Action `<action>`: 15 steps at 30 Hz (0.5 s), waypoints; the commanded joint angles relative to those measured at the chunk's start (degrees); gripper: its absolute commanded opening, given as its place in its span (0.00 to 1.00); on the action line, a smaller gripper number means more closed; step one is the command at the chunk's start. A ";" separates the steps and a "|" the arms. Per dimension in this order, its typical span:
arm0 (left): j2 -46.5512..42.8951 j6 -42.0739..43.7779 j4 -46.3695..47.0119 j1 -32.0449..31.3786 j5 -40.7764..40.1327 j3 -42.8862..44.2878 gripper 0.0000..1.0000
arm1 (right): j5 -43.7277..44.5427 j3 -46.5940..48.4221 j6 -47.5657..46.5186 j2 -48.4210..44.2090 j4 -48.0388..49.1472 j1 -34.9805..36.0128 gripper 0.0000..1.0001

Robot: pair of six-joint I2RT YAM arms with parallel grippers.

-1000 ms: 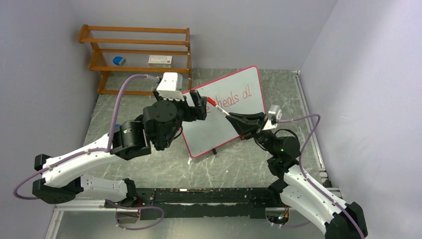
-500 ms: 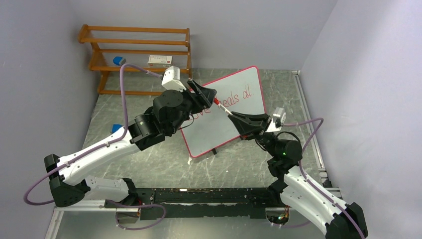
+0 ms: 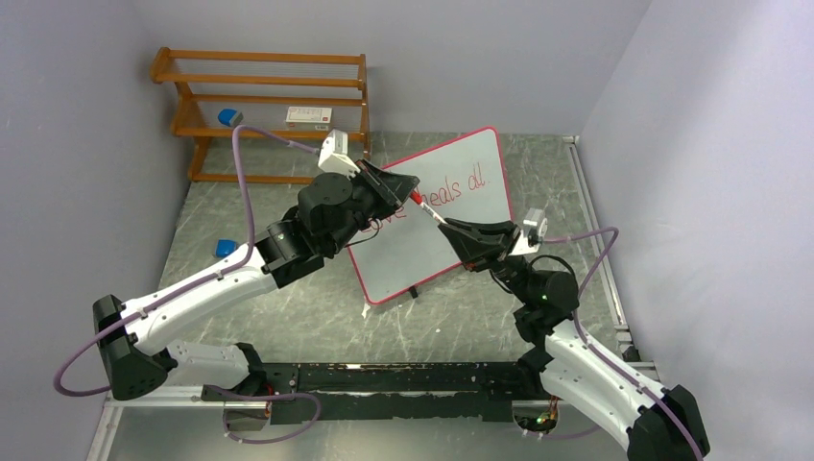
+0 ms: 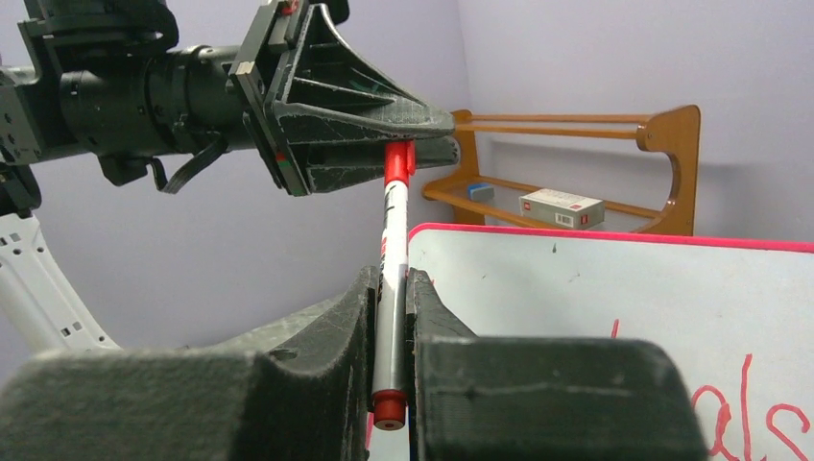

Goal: Write a sentence on the whiteboard
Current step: Close the whiteboard marker at the center of the board.

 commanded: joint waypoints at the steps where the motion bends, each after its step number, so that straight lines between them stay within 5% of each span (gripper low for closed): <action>1: 0.12 -3.37 3.11 0.32 4.74 -2.83 0.05 | 1.50 -0.12 0.79 0.31 5.65 0.38 0.00; 15: -0.40 -11.98 10.64 -0.68 14.48 -9.80 0.05 | 1.26 3.16 0.47 5.07 8.85 0.33 0.00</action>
